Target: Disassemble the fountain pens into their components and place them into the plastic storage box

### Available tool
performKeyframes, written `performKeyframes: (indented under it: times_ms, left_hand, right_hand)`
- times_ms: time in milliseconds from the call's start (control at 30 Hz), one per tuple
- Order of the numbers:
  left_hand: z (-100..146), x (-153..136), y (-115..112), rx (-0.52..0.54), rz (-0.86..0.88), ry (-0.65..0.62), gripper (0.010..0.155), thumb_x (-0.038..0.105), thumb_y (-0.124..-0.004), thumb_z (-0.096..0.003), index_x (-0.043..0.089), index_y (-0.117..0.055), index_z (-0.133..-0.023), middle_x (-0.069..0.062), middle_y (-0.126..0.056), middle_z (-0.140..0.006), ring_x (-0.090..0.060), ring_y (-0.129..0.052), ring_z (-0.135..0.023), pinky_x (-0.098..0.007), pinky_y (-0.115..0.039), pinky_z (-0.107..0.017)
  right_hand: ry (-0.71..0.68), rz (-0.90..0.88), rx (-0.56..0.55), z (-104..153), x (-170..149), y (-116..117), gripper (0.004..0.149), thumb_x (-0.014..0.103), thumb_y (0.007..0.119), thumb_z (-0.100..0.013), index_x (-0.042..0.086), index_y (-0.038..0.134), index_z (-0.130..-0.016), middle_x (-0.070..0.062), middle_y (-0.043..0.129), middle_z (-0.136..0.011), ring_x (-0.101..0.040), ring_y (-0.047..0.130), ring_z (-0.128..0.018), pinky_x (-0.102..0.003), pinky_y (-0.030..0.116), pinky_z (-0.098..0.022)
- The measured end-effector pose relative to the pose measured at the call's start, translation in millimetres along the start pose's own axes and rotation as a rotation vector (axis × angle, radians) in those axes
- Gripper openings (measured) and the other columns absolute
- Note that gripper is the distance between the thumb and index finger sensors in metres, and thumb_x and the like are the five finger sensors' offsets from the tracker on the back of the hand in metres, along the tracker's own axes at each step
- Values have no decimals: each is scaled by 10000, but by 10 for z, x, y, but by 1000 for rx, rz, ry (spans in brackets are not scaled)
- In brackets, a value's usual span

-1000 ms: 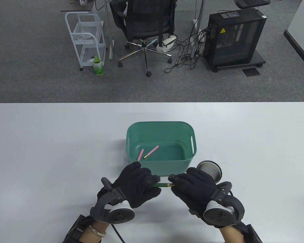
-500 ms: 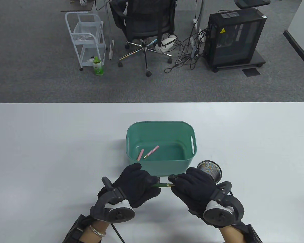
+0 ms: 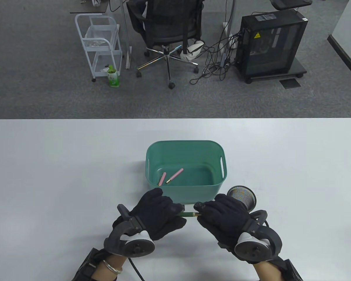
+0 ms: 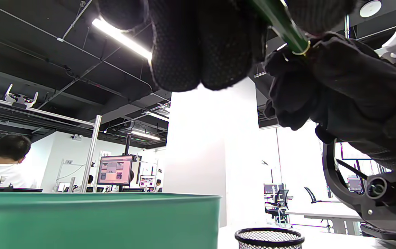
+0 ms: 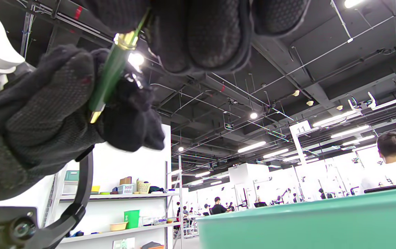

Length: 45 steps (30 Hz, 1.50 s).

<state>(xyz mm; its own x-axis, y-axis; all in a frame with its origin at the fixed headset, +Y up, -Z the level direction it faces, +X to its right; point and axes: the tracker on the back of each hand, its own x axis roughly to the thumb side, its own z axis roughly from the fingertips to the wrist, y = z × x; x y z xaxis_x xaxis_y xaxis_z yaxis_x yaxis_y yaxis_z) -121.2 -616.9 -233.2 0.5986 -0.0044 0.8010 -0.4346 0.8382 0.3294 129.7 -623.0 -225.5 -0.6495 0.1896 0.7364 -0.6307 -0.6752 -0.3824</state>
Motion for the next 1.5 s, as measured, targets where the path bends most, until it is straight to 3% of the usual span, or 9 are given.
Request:
performKeyframes:
  times_ms: [267,533,1500]
  left_hand:
    - [7,12,4,5,-19,3,621,592,-701,-599,161,-701,-1047,34,-903,-879,-259,-876,-915,-564,-549,-826]
    - [9,35,5,18,-33,-9,461,499,-740,-625,182,-740,-959,71,-906,-830,-225,-897,-877,-547,-560,-826]
    - [5,20,-8,11,-9,-7,518,507,-546,-664,159,-867,-876,42,-1004,-676,-229,-996,-726,-547,-619,-786]
  right_hand:
    - [4,-2,-5,3,-4,-9,417,447,705,-536,245,824,-881,9,909,-754,-100,927,-613,-418,688,-688]
    - [3,-5,-8,5,-5,-11,416,447,705,-536,245,824,-880,8,909,-754,-100,926,-613,-417,687,-689]
    - [-10,1,-15,10,10,-3,417,446,704,-537,244,823,-882,9,908,-754,-98,926,-612,-416,687,-690]
